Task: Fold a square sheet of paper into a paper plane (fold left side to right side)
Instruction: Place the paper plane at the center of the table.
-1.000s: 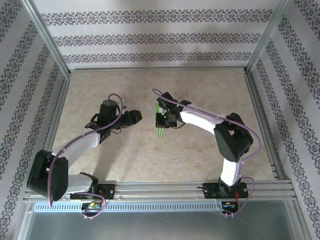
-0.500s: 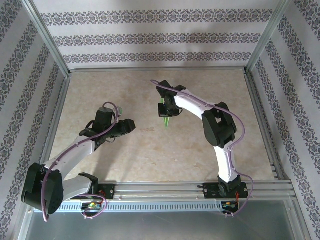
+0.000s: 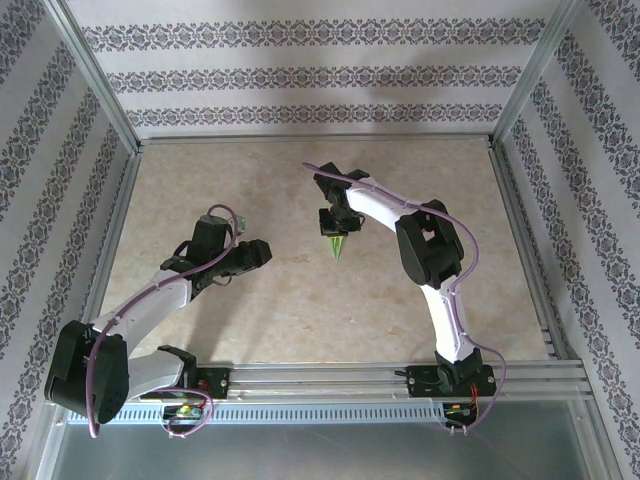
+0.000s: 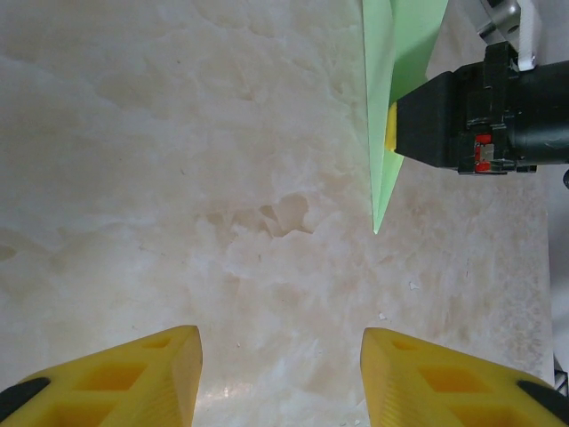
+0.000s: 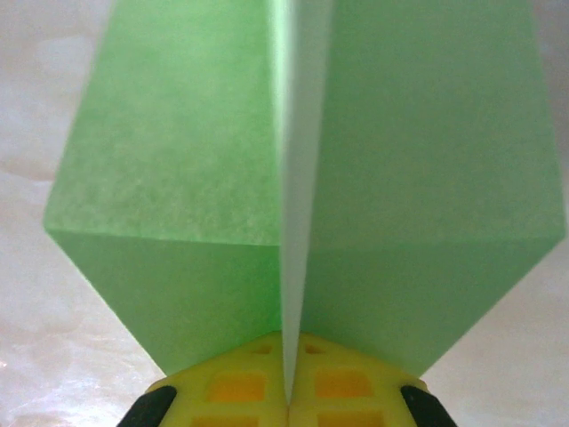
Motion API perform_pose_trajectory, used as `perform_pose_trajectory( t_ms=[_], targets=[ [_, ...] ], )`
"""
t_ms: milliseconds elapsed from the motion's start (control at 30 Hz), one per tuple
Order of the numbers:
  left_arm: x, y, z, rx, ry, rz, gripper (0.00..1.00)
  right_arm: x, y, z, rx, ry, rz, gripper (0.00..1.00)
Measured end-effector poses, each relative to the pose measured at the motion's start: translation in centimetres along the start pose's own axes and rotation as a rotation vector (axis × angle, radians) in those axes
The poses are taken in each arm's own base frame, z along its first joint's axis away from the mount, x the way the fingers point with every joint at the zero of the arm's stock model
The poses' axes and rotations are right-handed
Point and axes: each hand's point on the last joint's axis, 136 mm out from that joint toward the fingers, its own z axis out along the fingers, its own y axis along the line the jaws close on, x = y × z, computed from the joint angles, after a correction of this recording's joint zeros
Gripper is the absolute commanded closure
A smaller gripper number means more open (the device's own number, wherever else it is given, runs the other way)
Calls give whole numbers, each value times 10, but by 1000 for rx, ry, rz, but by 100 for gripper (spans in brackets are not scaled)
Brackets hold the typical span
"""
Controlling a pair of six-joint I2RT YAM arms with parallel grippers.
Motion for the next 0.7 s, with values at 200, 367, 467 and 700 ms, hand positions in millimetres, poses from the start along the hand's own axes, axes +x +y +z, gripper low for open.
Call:
perform_pose_trajectory(
  t_ms=[200, 367, 467, 700],
  targets=[
    [0, 0, 0, 0, -1, 0, 49, 1, -2, 6, 1, 14, 2, 84],
    [0, 0, 0, 0, 0, 0, 49, 1, -1, 8, -2, 16, 3, 78],
    [0, 0, 0, 0, -1, 0, 49, 0, 0, 8, -5, 14, 6, 74],
    [0, 1, 0, -2, 0, -1, 48, 0, 1, 9, -15, 2, 27, 58]
  ],
)
